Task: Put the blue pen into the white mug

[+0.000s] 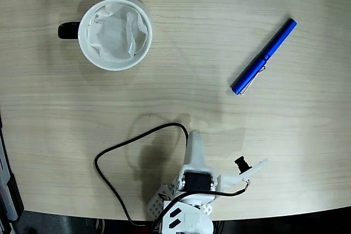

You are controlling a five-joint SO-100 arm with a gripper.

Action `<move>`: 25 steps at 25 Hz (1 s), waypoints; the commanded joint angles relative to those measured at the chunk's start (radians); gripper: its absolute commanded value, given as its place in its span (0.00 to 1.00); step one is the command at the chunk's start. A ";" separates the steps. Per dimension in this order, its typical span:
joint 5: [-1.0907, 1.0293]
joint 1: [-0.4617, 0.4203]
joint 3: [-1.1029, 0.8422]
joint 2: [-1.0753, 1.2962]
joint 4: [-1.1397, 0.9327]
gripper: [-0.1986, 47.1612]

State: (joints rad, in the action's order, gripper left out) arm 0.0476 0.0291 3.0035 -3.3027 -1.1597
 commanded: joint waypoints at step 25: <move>-0.018 0.147 -0.736 0.989 0.100 0.00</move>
State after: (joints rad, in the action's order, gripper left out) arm 0.0430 0.1457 2.4007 -2.4390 -1.0630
